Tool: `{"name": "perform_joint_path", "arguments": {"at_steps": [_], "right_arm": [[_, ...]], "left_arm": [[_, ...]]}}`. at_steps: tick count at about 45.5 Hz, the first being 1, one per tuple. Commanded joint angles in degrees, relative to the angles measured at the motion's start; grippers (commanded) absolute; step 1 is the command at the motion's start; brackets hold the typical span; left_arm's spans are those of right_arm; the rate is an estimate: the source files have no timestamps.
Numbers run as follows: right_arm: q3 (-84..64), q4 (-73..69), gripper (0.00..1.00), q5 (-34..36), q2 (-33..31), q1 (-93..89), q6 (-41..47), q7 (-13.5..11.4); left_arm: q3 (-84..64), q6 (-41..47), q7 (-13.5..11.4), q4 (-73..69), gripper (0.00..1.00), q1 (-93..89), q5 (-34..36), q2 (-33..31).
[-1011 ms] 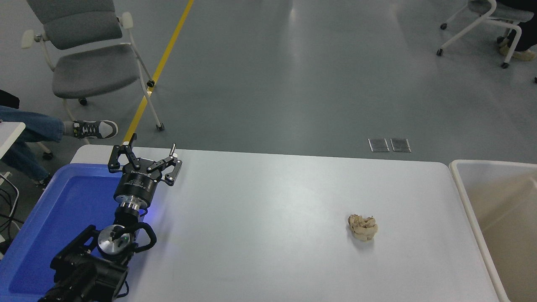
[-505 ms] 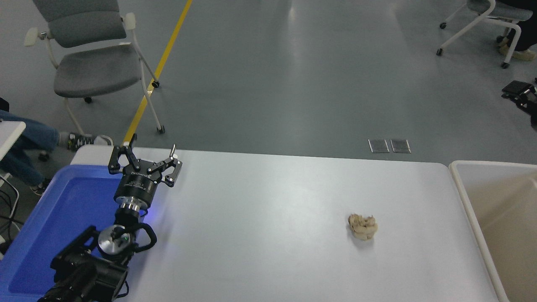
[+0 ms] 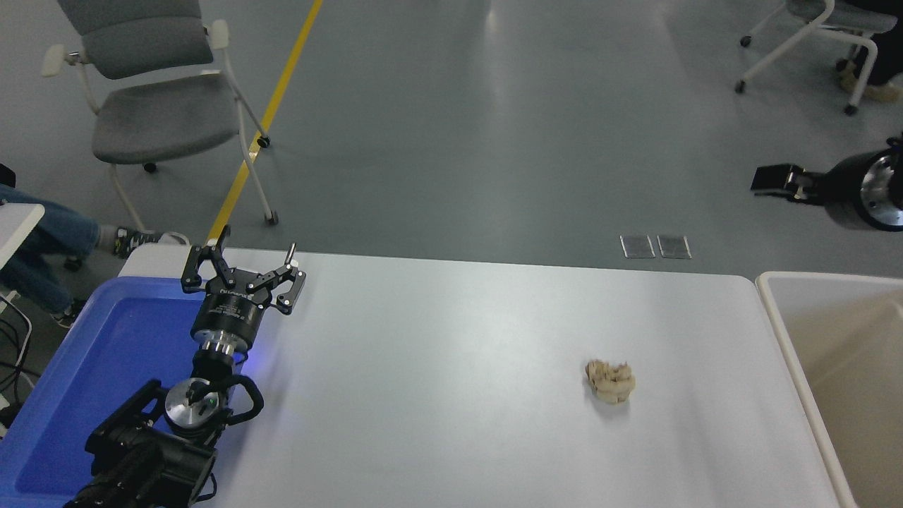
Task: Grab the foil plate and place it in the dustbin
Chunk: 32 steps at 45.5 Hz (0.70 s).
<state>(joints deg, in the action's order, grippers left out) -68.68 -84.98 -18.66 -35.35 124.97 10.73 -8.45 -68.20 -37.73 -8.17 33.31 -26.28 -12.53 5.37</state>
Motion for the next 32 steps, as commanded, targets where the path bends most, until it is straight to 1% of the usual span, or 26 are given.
{"name": "perform_joint_path", "arguments": {"at_steps": [1,8,14,18,26,32], "right_arm": [[-2.43,-6.42,1.0,0.12,5.29,8.01,8.95,0.01],[-2.43,-8.62,1.0,1.35,9.95,8.1,11.94,0.1],[-2.43,-12.66,1.0,5.38,13.2,8.1,12.12,0.19],[-2.51,-14.33,1.0,8.2,13.64,8.1,12.82,0.1],[-4.62,-14.42,1.0,9.0,13.64,9.5,17.29,0.36],[-4.71,-14.42,1.0,9.35,13.99,11.78,24.41,2.21]], "left_arm": [[0.0,0.02,0.0,0.0,0.99,0.0,-0.03,-0.01],[0.0,0.02,0.0,0.0,0.99,0.0,-0.03,-0.01],[0.0,-0.07,0.0,0.0,0.99,0.0,-0.03,-0.01],[0.0,0.02,0.0,0.0,0.99,0.0,-0.03,-0.01],[0.0,0.02,0.0,0.0,0.99,0.0,-0.03,-0.01],[0.0,-0.07,0.0,0.0,0.99,0.0,-0.03,-0.01]]}}
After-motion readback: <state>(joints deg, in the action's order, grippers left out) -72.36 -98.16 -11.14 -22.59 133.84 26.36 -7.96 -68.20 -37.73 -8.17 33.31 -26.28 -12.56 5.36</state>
